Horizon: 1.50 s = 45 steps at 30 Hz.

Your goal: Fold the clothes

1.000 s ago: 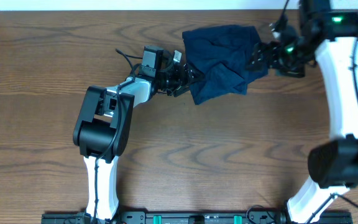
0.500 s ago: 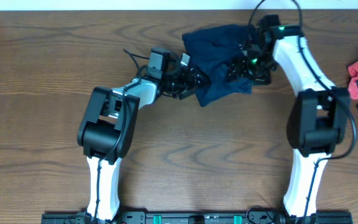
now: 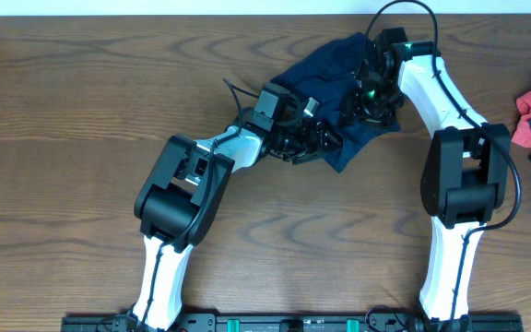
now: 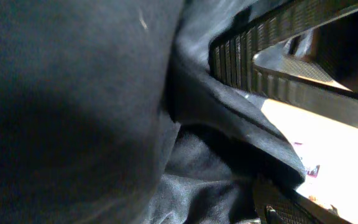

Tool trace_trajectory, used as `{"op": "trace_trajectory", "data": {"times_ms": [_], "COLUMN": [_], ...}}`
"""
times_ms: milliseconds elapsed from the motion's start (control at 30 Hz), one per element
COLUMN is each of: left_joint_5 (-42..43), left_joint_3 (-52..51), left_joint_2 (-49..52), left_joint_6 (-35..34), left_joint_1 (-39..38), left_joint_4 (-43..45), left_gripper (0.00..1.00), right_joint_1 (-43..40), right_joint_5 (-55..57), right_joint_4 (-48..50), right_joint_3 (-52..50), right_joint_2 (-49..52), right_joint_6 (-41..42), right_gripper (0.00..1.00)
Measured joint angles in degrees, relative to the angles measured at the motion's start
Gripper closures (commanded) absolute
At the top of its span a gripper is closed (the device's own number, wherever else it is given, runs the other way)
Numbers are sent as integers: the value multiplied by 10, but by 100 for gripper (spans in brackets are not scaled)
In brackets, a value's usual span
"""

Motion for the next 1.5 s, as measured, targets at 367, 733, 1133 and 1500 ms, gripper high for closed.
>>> {"op": "trace_trajectory", "data": {"times_ms": [367,733,1133,1500], "left_joint_5": [2,-14,-18,-18], "left_joint_3": [0,0,0,0], "left_joint_2": [0,-4,-6,-7], "left_joint_6": [0,0,0,0], "left_joint_1": [75,110,108,108], "left_joint_4": [-3,-3,-3,-3], "left_gripper": [22,18,14,14], "right_joint_1": [-23,-23,-54,-95], "right_joint_5": [0,101,175,191], "right_joint_4": [-15,-89,-60,-89], "right_joint_3": [0,1,3,70], "right_joint_2": [0,0,0,-2], "right_joint_6": [7,139,170,150], "right_gripper": [99,99,1,1]}}
